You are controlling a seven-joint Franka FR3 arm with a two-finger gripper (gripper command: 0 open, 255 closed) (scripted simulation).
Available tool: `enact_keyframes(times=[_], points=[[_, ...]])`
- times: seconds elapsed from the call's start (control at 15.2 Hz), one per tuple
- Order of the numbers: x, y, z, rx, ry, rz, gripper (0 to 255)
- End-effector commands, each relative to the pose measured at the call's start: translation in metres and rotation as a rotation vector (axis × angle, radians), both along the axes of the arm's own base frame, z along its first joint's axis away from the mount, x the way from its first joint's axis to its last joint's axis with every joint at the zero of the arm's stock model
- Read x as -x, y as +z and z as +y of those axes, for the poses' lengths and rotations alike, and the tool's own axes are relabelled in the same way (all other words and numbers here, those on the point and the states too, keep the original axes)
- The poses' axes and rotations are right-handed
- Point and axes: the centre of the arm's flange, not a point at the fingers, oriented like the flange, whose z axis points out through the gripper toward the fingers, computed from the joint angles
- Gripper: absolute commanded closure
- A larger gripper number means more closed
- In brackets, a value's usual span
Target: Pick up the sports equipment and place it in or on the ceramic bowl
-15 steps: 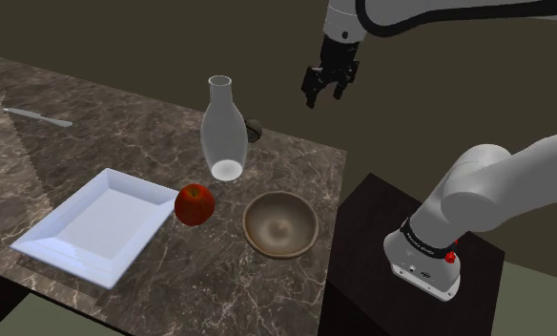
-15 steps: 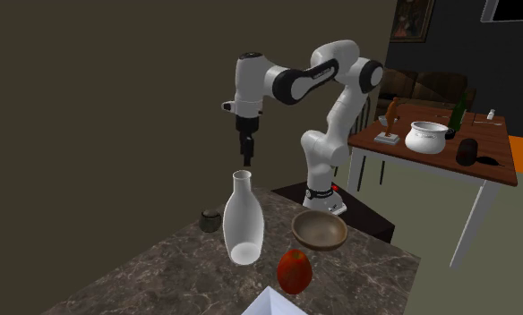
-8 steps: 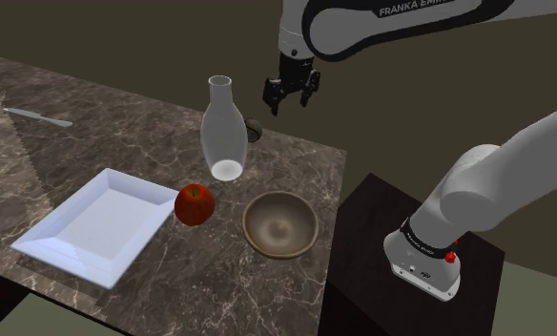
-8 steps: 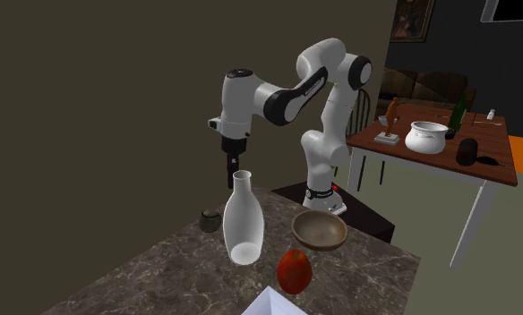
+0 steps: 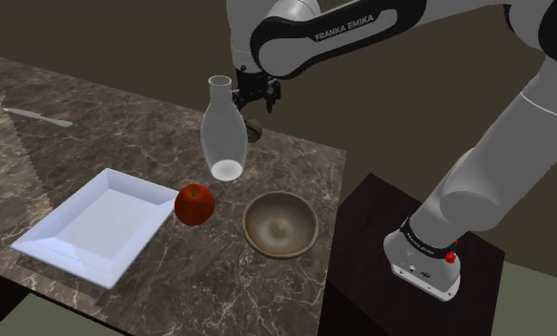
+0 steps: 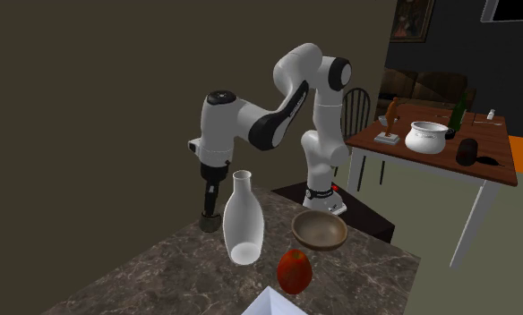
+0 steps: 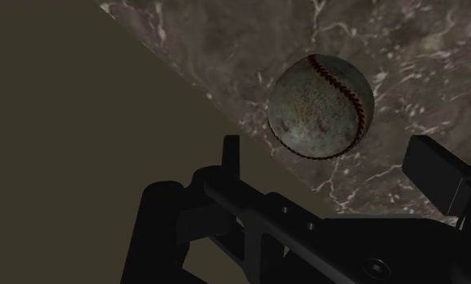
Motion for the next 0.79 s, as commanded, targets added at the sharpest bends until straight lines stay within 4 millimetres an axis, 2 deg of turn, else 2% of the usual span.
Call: enact_keyframes(times=[0.0, 0.46, 0.73], points=[[-0.019, -0.011, 0.011, 0.012, -0.017, -0.009, 0], [-0.024, -0.047, 0.004, 0.012, -0.017, -0.009, 0], [-0.024, -0.050, 0.003, 0.012, -0.017, -0.009, 0]])
